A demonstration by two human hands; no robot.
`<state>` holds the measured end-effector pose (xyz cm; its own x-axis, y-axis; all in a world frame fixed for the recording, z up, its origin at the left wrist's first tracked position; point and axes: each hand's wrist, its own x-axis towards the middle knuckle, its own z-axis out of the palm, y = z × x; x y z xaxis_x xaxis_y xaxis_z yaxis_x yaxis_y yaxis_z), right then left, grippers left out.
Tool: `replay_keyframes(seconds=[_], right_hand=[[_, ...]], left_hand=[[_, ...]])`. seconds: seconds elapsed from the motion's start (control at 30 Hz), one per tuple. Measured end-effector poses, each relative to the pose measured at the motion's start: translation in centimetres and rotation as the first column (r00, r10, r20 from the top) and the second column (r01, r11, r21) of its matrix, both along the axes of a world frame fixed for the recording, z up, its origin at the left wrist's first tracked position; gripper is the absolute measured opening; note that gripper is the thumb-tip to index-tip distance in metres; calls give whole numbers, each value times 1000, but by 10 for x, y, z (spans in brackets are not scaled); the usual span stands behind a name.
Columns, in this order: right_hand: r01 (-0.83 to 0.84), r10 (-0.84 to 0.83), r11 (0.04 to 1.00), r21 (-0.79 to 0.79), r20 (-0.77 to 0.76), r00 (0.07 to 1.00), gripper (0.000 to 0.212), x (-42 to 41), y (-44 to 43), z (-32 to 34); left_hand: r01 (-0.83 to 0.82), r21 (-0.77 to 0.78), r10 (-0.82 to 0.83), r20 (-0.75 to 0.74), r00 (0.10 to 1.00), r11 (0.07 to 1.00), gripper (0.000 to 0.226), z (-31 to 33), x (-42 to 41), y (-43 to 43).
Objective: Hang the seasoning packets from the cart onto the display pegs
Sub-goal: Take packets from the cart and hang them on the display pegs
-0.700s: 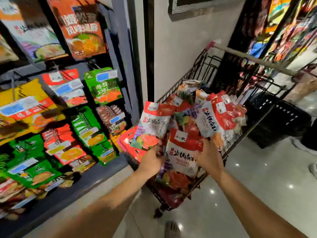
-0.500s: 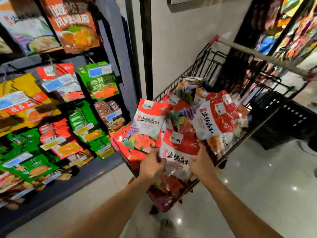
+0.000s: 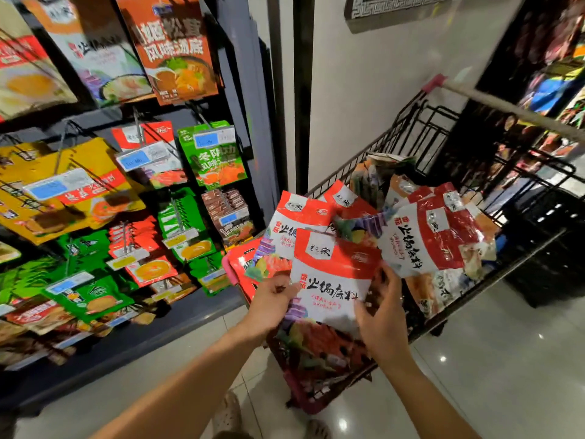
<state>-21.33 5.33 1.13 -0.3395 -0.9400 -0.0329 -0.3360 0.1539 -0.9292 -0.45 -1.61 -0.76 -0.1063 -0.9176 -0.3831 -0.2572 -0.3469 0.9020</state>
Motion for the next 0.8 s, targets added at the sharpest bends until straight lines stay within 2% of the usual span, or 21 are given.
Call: replay_keyframes(seconds=[0.07, 0.17, 0.27, 0.3, 0.33, 0.4, 0.47, 0.57, 0.67, 0.73, 0.8], right_hand=[[2, -5, 999, 35, 87, 996, 73, 1, -12, -2], [-75, 51, 971, 227, 107, 993, 60, 5, -26, -8], [48, -91, 973, 225, 187, 978, 44, 7, -32, -10], [114, -154, 970, 213, 181, 971, 42, 5, -32, -12], [175, -210, 961, 214, 152, 966, 45, 2, -30, -12], [244, -273, 945, 216, 113, 955, 57, -3, -27, -13], [312, -343, 919, 242, 96, 934, 62, -6, -23, -14], [362, -387, 907, 216, 86, 918, 61, -7, -19, -20], [381, -400, 892, 245, 33, 916, 59, 0, -14, -22], [391, -417, 884, 256, 54, 907, 60, 5, -13, -21], [395, -421, 882, 256, 53, 906, 64, 7, -13, -18]], left_hand=[[-32, -24, 31, -37, 999, 999, 40, 13, -1, -14], [-51, 2, 51, -104, 993, 999, 26, 23, -4, -39], [-81, 61, 89, -139, 986, 995, 20, 31, -8, -66], [-139, 17, 140, -140, 980, 990, 18, 25, -3, -80], [-160, -77, 155, -61, 986, 984, 11, 17, 4, -95], [-73, -139, 99, 194, 976, 988, 33, 0, 25, -120], [52, -41, -34, 361, 932, 998, 55, -17, 41, -134], [156, 20, -153, 354, 923, 988, 76, -21, 44, -135], [139, -80, -96, 396, 913, 987, 70, -17, 33, -128], [112, -68, -76, 401, 913, 991, 65, -20, 33, -129], [63, 13, -64, 265, 962, 998, 54, -22, 40, -132]])
